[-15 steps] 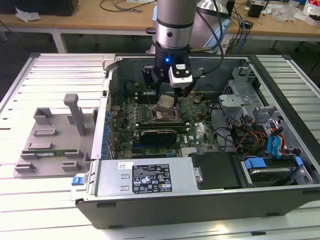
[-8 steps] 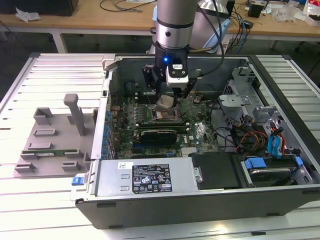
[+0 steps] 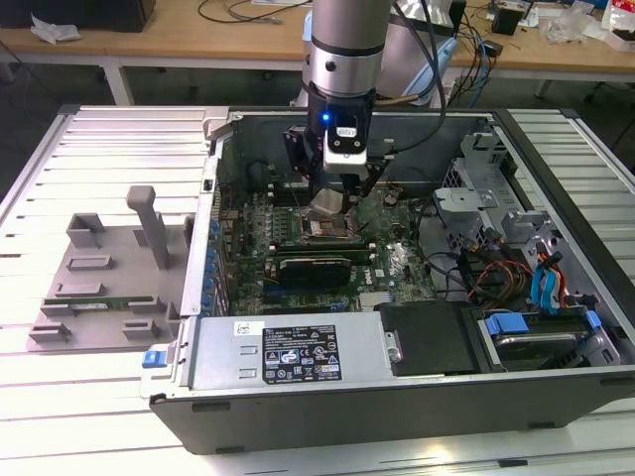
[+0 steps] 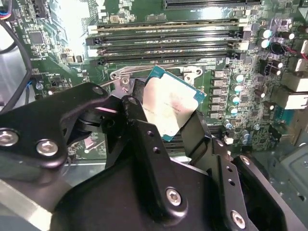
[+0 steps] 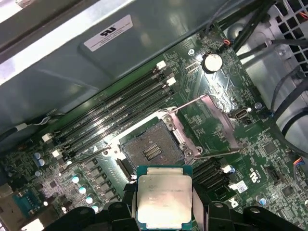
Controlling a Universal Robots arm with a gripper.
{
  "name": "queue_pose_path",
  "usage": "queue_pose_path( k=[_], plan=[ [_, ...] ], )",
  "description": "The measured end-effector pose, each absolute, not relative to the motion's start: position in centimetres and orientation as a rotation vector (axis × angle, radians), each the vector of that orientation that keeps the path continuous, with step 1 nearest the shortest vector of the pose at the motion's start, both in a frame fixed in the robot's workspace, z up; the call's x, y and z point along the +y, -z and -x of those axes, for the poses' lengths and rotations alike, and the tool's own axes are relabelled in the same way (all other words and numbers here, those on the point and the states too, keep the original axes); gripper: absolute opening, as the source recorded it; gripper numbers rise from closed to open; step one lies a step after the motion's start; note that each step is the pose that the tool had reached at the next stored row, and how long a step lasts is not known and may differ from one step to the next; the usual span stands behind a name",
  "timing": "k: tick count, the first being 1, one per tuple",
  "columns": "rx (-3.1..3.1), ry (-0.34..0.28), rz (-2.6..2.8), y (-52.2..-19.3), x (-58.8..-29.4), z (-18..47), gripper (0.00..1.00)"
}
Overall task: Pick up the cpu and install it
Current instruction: 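Place the cpu into insertion slot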
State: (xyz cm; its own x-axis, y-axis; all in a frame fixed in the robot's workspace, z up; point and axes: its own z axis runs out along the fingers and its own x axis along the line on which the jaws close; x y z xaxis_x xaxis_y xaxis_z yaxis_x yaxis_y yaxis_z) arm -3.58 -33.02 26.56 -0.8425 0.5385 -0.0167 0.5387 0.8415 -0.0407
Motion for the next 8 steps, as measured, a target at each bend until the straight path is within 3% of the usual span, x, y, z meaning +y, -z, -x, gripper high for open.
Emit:
queue_pose_path(
  k=[8],
  plan=[
    [2.973,0.078,-0.999,-26.56,-33.03,3.58,0.55]
  ],
)
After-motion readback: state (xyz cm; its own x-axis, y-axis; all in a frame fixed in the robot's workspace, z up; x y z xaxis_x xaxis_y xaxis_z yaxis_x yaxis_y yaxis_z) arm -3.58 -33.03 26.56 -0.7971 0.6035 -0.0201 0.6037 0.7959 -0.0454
